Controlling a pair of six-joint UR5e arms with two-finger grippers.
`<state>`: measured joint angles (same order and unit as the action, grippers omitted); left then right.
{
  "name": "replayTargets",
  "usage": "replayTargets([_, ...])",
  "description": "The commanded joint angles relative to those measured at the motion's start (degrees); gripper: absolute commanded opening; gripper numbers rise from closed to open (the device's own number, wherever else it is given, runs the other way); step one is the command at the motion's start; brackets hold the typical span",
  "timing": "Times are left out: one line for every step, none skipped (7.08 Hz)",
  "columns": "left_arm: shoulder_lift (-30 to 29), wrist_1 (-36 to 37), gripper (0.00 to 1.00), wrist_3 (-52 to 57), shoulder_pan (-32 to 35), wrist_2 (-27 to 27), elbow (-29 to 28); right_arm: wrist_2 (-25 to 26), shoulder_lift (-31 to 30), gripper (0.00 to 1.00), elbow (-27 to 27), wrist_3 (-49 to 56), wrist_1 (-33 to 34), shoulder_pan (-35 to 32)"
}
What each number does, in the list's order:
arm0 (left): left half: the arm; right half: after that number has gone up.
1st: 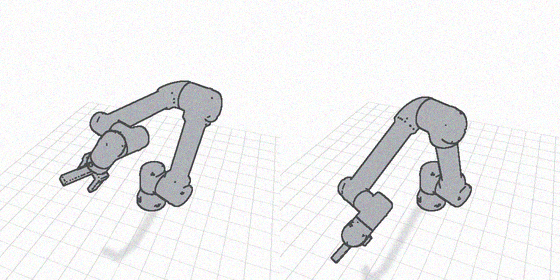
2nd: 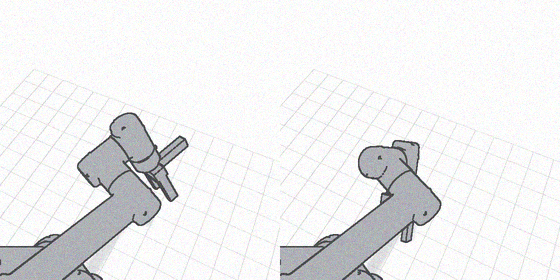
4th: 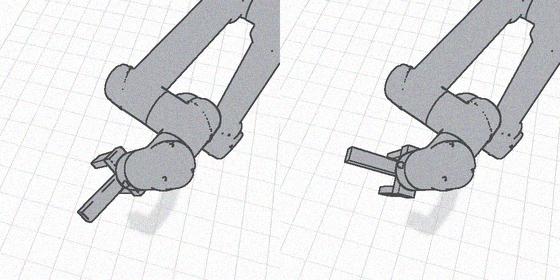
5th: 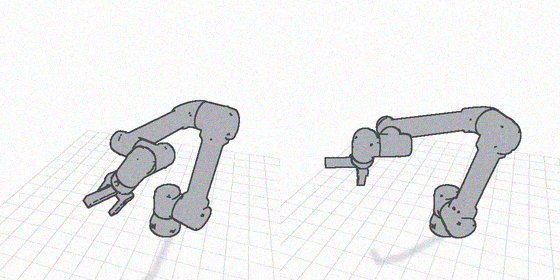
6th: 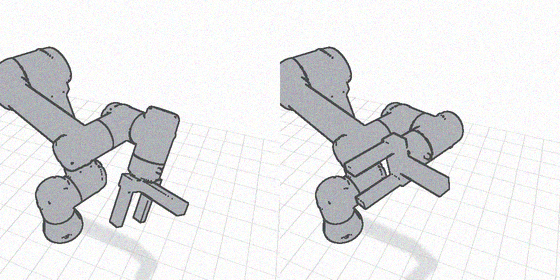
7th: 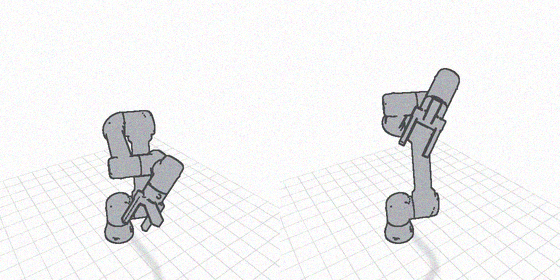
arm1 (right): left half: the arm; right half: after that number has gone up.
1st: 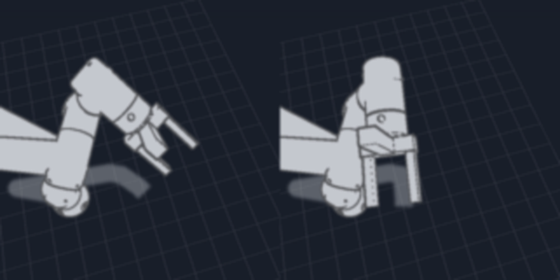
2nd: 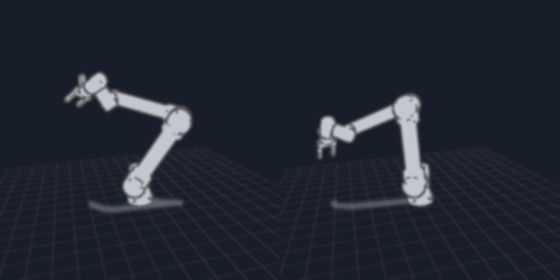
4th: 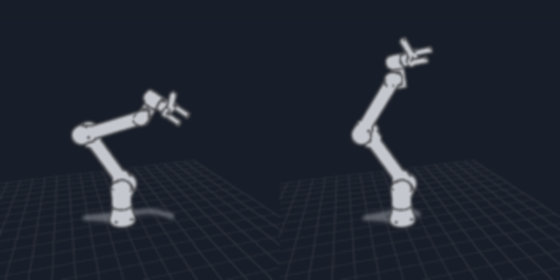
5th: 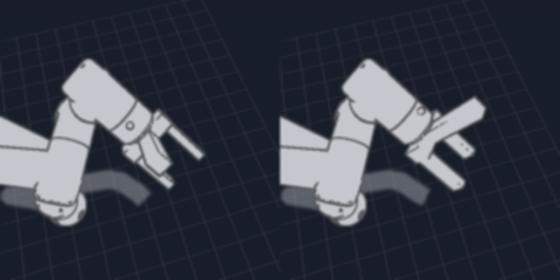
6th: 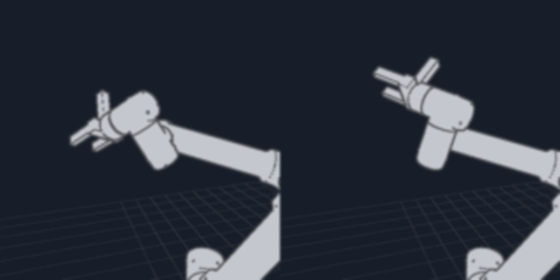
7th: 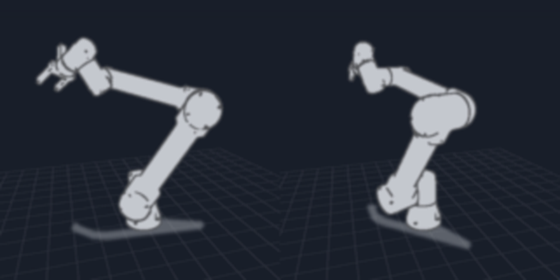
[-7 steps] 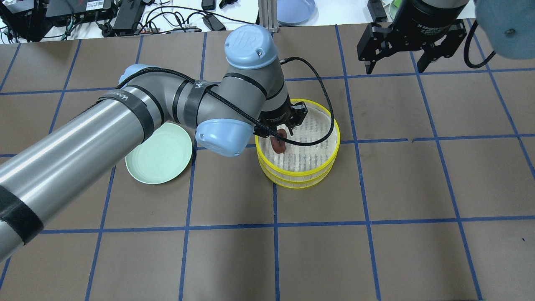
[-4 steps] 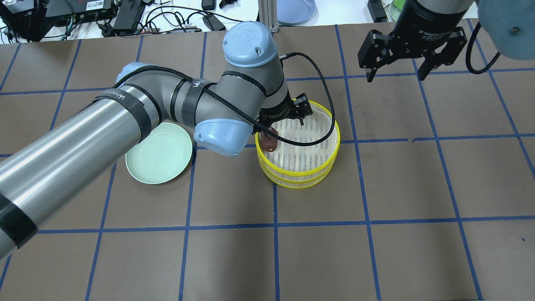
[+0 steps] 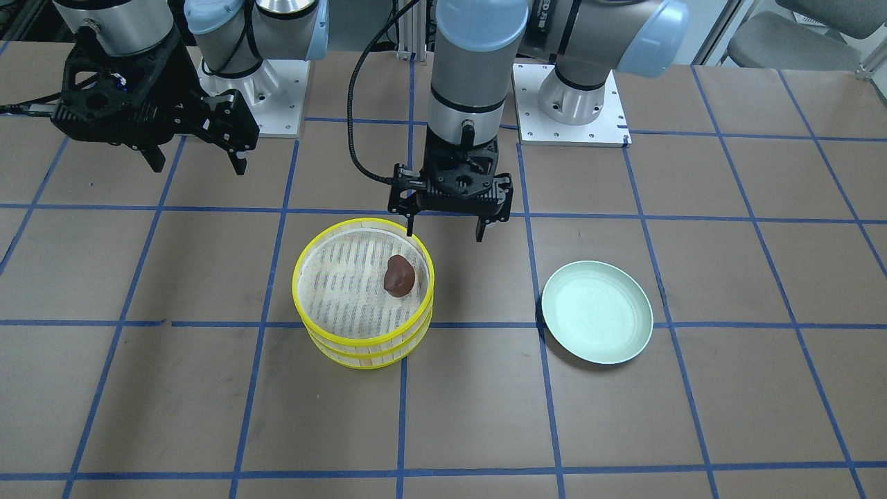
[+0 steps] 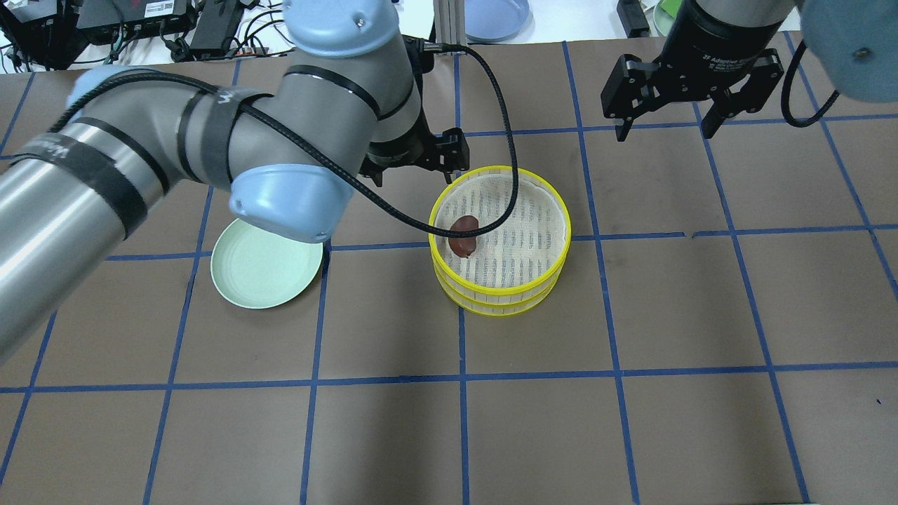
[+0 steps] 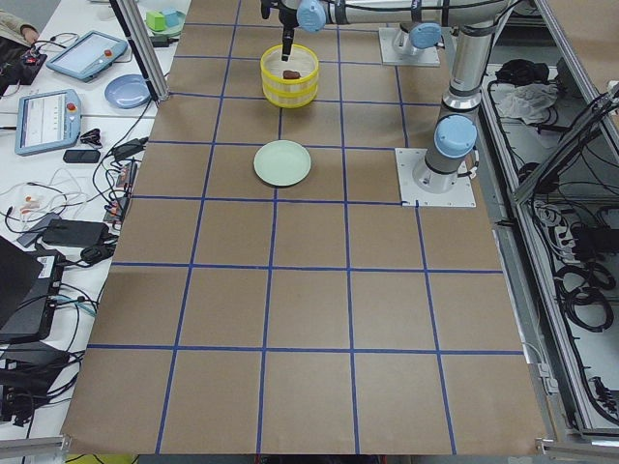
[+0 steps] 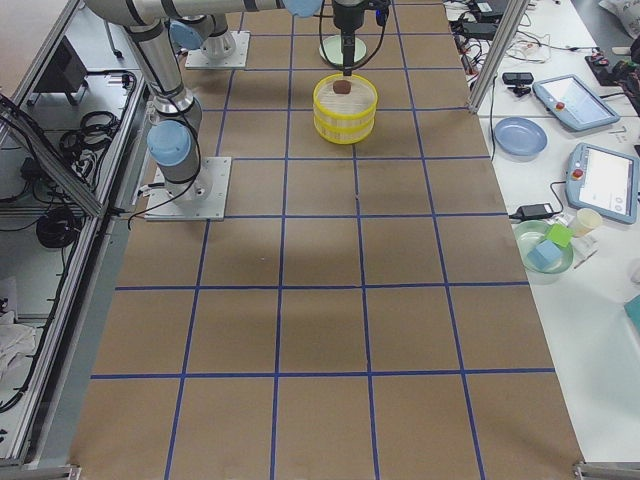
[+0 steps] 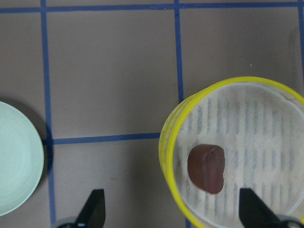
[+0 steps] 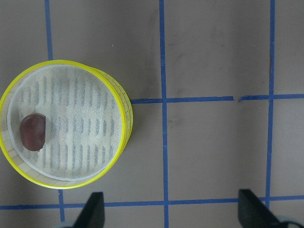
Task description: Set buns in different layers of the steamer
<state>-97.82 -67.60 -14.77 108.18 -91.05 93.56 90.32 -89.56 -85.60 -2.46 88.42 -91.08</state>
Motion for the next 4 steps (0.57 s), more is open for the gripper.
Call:
replayTargets([6.9, -8.6, 1.00, 8.8, -4.7, -4.5, -1.3, -0.1, -0.1, 1.00, 0.0, 0.0, 0.0, 0.0])
replayTargets([8.5, -11.1, 1.00, 13.8, -7.5, -6.8, -1.9, -0.2, 0.0, 1.00, 0.0, 0.0, 0.0, 0.0])
replayTargets([9.2, -11.7, 1.00, 14.4, -11.6, -5.9, -2.0, -0.2, -0.1, 1.00, -0.1, 0.1, 0.0, 0.0])
replayTargets([9.8, -12.1, 1.00, 14.5, -16.3, -0.9, -2.1, -0.3, 0.0, 1.00, -0.1, 0.0, 0.0, 0.0])
